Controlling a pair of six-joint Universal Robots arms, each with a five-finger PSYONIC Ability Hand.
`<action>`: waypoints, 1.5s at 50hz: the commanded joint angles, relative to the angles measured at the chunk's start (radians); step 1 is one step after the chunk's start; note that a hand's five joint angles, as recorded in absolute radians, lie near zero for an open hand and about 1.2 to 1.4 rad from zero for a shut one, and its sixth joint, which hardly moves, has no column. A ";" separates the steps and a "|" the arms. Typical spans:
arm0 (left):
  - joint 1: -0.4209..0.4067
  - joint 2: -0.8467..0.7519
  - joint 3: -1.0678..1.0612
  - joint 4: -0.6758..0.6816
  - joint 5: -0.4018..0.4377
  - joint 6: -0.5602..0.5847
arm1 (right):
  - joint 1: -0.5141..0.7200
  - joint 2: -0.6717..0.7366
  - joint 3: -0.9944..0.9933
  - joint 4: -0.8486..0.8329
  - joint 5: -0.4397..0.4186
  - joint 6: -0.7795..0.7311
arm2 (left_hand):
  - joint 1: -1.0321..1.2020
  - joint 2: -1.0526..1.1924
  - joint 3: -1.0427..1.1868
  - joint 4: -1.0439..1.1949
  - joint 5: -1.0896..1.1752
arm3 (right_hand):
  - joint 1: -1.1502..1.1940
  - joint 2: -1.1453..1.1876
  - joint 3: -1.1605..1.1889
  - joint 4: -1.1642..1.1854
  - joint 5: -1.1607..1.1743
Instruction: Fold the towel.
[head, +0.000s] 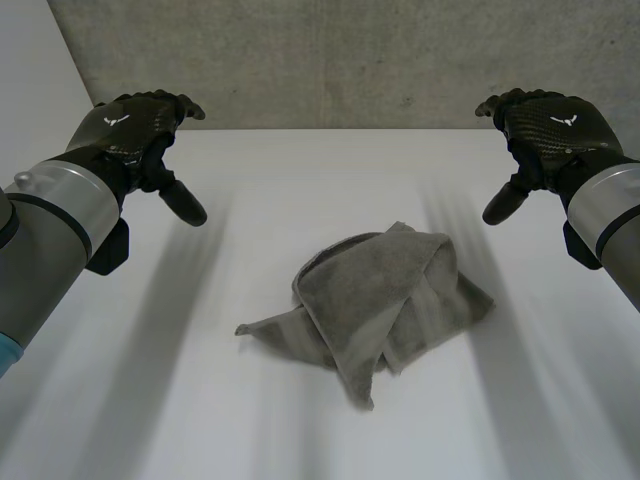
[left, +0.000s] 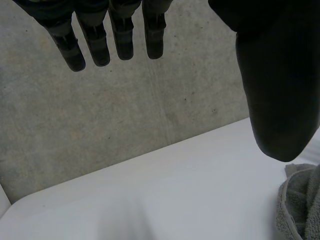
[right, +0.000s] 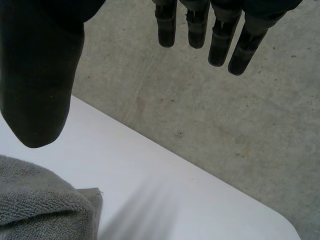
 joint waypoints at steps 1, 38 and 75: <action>0.000 -0.001 0.000 0.001 0.000 0.000 | 0.000 -0.002 0.001 0.000 0.005 -0.001 | -0.099 -0.044 -0.045 -0.056 -0.022 | -0.061 -0.075 -0.033 -0.053 -0.062; -0.093 -0.344 -0.140 -0.044 0.100 0.107 | 0.195 0.252 0.253 -0.339 -0.234 -0.640 | 0.048 0.103 -0.045 -0.056 0.125 | 0.175 0.161 -0.033 -0.053 0.174; 0.081 0.012 -0.129 0.002 0.103 -0.026 | -0.002 0.113 -0.068 -0.299 -0.196 0.145 | 1.095 1.151 -0.045 -0.056 1.173 | 1.161 1.146 -0.033 -0.053 1.159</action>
